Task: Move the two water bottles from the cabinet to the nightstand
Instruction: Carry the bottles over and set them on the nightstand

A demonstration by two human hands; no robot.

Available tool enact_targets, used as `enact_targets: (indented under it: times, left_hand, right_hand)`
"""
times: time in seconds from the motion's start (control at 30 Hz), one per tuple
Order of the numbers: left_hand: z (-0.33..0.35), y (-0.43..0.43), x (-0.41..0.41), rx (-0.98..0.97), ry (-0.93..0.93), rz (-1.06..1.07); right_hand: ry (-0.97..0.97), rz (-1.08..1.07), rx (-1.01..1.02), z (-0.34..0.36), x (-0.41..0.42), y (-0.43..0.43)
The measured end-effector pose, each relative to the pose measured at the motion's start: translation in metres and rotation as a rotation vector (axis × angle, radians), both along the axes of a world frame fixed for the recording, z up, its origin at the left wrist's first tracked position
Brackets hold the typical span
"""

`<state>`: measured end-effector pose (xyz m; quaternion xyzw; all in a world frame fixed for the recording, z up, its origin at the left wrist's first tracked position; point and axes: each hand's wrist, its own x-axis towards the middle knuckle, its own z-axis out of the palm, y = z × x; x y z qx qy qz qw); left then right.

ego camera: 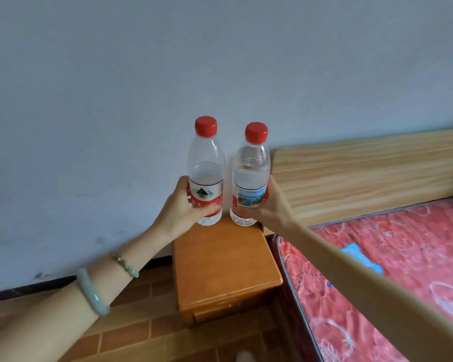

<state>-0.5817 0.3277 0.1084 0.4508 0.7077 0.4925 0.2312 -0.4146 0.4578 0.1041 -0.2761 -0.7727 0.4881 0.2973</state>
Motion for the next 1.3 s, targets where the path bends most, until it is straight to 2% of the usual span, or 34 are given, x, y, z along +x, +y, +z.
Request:
enact_targets:
  times: [0.23,0.5,0.73,0.97,1.13,1.3]
  left_hand:
    - [-0.087,0.052,-0.022,-0.092,-0.066,0.148]
    - [-0.203,0.093,-0.028,-0.157,-0.094,0.243]
    - [-0.335,0.111,-0.045,-0.15,-0.12,0.355]
    - [-0.451,0.121,-0.053,-0.133,-0.133,0.33]
    - [-0.494,0.126,-0.055,-0.124,-0.122,0.324]
    - [-0.507,0.131,-0.062,-0.136,-0.135,0.311]
  right_hand:
    - [-0.121,0.067,-0.075,-0.08,-0.025,0.067]
    - [-0.24,0.074,-0.083,-0.175,-0.048,0.107]
    - [-0.291,0.062,-0.087,-0.305,-0.078,0.131]
    - [-0.326,0.001,-0.137,-0.43,-0.092,0.142]
    - [-0.362,-0.038,-0.142,-0.479,-0.094,0.146]
    - [-0.388,-0.055,-0.154,-0.496,-0.1,0.148]
